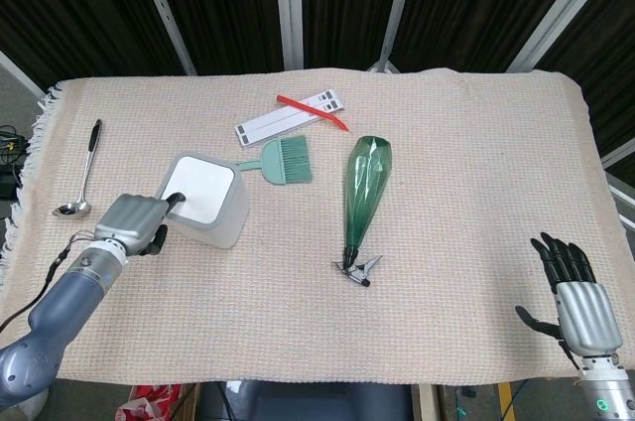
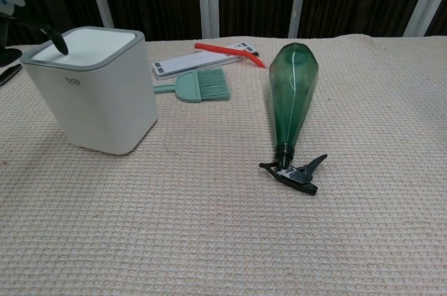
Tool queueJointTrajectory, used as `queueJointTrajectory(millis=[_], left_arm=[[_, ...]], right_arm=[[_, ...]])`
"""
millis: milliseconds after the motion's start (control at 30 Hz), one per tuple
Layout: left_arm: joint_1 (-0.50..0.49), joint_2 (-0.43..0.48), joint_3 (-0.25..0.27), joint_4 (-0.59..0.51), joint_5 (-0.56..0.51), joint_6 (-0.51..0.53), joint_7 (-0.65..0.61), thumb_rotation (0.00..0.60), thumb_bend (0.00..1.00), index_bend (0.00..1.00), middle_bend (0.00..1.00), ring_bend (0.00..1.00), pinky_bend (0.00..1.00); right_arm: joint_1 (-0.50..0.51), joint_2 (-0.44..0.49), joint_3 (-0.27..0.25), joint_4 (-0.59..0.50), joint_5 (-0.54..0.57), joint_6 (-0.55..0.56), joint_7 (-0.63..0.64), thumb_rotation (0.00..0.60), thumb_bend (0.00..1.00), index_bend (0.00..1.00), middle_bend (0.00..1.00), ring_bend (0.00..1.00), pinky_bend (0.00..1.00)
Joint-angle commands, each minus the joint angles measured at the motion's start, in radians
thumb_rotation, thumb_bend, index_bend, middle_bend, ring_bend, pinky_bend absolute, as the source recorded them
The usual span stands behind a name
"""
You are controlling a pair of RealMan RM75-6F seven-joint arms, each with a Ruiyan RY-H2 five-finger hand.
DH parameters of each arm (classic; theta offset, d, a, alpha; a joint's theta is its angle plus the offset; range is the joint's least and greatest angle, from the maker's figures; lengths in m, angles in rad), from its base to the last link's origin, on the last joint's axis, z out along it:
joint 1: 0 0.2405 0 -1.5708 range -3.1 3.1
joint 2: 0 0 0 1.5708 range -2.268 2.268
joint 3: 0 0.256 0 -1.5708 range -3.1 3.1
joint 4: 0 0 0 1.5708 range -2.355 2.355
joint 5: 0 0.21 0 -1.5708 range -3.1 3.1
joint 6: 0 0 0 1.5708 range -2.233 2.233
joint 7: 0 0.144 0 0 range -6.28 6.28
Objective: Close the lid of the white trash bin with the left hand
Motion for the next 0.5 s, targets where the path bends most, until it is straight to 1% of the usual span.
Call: queueJointTrajectory(millis=[33, 167, 300, 500], left_arm=[[-0.001, -0.014, 0.011, 0.006, 0.006, 0.006, -0.001, 0.600, 0.70, 0.16, 1.00, 0.92, 1.00], [-0.005, -0.028, 0.017, 0.006, 0.018, 0.019, -0.011, 0.600, 0.69, 0.16, 1.00, 0.92, 1.00], [-0.003, -0.014, 0.001, -0.009, 0.047, 0.038, -0.042, 0.600, 0.70, 0.15, 1.00, 0.92, 1.00], [0.018, 0.067, -0.055, -0.048, 0.109, 0.050, -0.134, 0.600, 0.69, 0.14, 1.00, 0.92, 1.00]], right_arm=[[0.000, 0.001, -0.001, 0.001, -0.002, 0.000, 0.001, 0.600, 0.21, 0.00, 0.00, 0.00, 0.00], [0.000, 0.001, -0.001, 0.000, -0.003, 0.001, 0.002, 0.600, 0.21, 0.00, 0.00, 0.00, 0.00], [0.000, 0.001, 0.000, -0.003, -0.002, 0.000, 0.003, 0.600, 0.21, 0.00, 0.00, 0.00, 0.00], [0.001, 0.001, 0.001, -0.006, -0.002, 0.000, 0.000, 0.600, 0.21, 0.00, 0.00, 0.00, 0.00]])
